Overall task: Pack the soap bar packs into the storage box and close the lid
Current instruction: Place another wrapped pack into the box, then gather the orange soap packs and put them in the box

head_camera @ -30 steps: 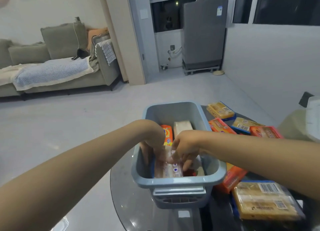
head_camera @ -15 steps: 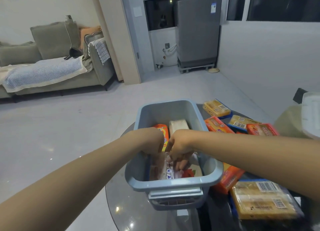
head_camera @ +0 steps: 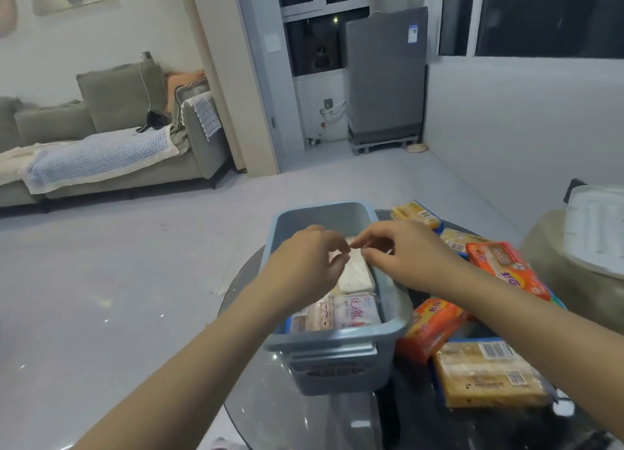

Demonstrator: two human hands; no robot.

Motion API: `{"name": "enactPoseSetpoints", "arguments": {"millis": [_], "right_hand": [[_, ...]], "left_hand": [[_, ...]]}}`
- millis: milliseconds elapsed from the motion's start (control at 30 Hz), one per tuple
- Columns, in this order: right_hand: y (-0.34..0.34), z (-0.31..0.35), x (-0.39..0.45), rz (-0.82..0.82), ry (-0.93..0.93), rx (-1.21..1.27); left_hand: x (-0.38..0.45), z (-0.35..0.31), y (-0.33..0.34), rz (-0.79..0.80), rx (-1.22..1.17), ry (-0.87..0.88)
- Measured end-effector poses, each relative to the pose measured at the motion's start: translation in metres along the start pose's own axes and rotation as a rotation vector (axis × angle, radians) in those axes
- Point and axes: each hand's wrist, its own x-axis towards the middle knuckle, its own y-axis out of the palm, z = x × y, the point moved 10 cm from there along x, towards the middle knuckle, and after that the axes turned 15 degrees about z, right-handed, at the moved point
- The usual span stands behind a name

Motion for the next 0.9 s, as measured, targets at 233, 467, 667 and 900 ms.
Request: {"name": "enactPoseSetpoints", "arguments": {"millis": [233, 467, 667, 900], "right_hand": [[-0.025, -0.044, -0.059, -0.185, 0.044, 0.129], [-0.018, -0.107, -0.078, -0.151, 0.203, 0.221], [-0.003, -0.148, -0.08, -0.135, 0.305, 0.34], [0.011, -0.181, -0.085, -0.086, 0.457, 0.357]], "left_hand": [[0.0, -0.062, 0.018, -0.105, -0.174, 0.077], [0.017, -0.118, 0.061, -0.013, -0.191, 0.161], [0.035, -0.124, 0.085, 0.005, -0.2, 0.048], [0.052, -0.103, 0.144, 0.087, -0.389, -0.083]]}}
